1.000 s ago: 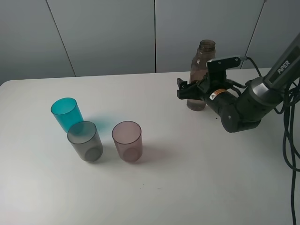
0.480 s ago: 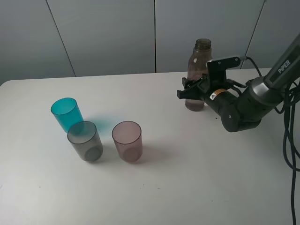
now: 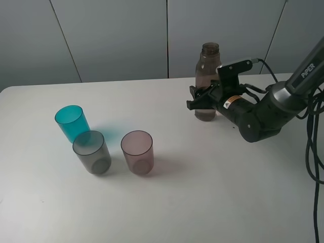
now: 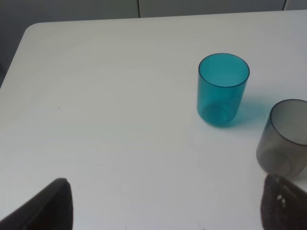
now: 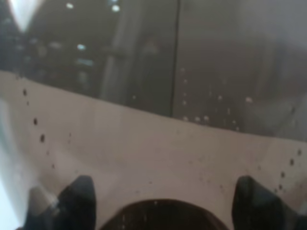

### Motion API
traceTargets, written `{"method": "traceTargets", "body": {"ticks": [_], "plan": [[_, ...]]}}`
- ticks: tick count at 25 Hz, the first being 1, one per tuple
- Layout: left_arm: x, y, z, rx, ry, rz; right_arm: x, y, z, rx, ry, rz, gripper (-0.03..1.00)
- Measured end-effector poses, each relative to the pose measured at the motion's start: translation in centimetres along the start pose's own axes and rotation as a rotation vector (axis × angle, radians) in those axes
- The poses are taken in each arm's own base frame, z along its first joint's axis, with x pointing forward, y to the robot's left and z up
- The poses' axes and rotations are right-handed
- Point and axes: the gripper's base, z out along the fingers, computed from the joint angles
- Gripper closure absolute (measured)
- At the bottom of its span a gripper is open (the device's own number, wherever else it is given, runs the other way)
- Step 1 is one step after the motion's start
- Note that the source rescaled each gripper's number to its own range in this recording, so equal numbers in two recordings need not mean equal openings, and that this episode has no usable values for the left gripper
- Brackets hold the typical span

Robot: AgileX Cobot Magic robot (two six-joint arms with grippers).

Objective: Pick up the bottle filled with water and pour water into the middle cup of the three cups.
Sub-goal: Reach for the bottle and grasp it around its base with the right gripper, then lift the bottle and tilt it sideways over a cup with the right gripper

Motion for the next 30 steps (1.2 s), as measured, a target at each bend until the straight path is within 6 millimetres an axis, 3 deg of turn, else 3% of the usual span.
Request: {"method": "traceTargets", "body": {"ticks": [10, 22, 30], "plan": [[0.0, 0.0, 0.0, 0.0, 0.0, 0.0, -5.7, 3.9, -1.1, -0.164, -0.131, -0.08, 0.96], [0.0, 0.0, 0.0, 0.0, 0.0, 0.0, -9.9, 11.0, 1.4, -0.356, -0.108, -0.209, 0.96], [0.0, 0.0, 0.0, 0.0, 0.0, 0.0, -8.0, 13.7, 2.2, -0.422, -0.117, -0.368, 0.96]]}}
